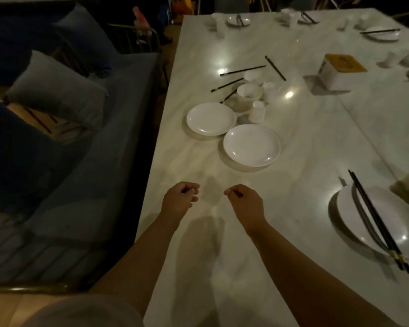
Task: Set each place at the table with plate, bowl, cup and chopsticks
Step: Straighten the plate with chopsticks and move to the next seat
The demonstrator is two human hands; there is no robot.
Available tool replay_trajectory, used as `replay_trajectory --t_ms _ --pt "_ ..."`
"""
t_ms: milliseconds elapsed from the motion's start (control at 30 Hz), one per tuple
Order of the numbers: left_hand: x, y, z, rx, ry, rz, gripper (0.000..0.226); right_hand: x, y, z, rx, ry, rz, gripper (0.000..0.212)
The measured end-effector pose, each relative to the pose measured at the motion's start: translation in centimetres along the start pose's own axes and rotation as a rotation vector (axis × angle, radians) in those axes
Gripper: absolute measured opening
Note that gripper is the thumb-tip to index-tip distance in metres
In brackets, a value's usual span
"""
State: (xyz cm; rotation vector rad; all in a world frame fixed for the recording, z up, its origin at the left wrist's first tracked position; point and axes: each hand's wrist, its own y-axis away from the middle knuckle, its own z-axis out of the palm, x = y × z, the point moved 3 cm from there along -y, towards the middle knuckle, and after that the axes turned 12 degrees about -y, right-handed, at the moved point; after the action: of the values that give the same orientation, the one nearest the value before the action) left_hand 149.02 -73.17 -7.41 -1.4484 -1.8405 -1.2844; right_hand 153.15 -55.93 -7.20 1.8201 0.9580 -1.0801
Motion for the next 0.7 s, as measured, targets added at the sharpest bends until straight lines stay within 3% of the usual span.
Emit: replay_trajectory --t_ms 233,467,700 --pt "0.7 -4.1 -1.0 -0.024 0.045 -0.004 0.025 -1.1 -3.4 2.0 0.014 -0.037 0.059 0.018" --pt "1.9 -8.8 -2.4 -0.165 0.029 0.036 0.025 -3.0 -6.0 5.0 0.124 -0.071 0.083 0.020" --pt "3.2 -14.5 -3.7 -0.364 -0.031 0.115 0.024 -3.4 -7.0 8.1 0.392 -0.161 0.166 0.020"
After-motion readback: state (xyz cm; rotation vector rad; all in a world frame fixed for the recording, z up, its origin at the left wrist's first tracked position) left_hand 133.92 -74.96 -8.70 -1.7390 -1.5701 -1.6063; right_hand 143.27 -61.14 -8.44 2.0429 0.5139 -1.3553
